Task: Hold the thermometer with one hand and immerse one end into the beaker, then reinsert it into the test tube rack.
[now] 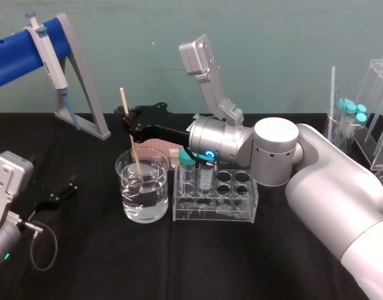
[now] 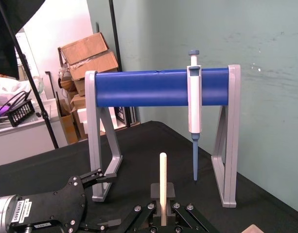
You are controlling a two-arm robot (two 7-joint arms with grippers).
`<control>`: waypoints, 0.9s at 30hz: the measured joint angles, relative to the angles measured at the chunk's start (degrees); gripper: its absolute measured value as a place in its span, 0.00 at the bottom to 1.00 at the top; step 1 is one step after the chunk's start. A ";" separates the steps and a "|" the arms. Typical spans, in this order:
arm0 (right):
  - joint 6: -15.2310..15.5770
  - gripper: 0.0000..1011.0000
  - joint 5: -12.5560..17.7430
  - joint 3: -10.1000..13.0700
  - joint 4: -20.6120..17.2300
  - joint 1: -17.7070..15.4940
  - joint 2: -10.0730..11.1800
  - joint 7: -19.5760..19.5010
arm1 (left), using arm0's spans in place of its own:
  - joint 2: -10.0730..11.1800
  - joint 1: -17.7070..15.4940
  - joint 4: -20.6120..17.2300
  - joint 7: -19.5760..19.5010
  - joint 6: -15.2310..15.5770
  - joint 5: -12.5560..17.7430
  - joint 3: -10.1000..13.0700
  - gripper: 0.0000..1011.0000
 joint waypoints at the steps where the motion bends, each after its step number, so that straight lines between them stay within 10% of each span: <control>1: 0.00 0.05 0.00 0.00 0.00 0.00 0.00 0.00 | 0.00 0.00 0.00 0.00 0.00 0.00 0.00 0.99; 27: 0.00 0.05 -0.01 0.00 0.00 0.00 0.00 -0.04 | 0.00 0.00 0.00 0.00 0.00 0.00 0.00 0.99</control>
